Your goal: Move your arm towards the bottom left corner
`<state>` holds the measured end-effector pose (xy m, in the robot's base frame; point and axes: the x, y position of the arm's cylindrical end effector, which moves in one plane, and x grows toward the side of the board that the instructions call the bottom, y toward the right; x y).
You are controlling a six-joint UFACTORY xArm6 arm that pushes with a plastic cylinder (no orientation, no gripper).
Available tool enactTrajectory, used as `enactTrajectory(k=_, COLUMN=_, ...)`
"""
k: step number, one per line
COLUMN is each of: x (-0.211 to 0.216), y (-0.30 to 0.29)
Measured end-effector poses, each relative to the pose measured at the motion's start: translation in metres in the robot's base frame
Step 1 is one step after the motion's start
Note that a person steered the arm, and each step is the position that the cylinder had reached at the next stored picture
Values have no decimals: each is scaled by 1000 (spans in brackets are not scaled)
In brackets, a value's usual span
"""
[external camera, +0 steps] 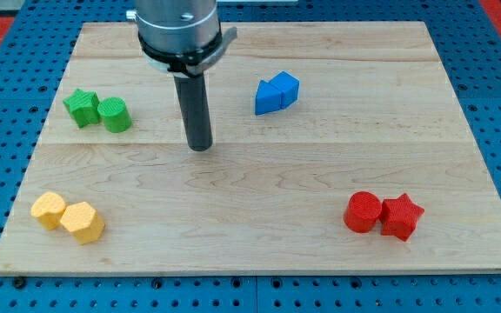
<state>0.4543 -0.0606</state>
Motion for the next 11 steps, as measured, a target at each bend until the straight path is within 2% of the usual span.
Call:
enactTrajectory(k=1, x=5, y=60)
enactTrajectory(k=4, x=9, y=56)
enactTrajectory(k=5, x=9, y=39)
enactTrajectory(k=7, x=17, y=-162)
enactTrajectory(k=8, x=38, y=-223)
enactTrajectory(k=9, x=107, y=-234)
enactTrajectory(k=10, x=135, y=-221)
enactTrajectory(k=11, x=117, y=-174)
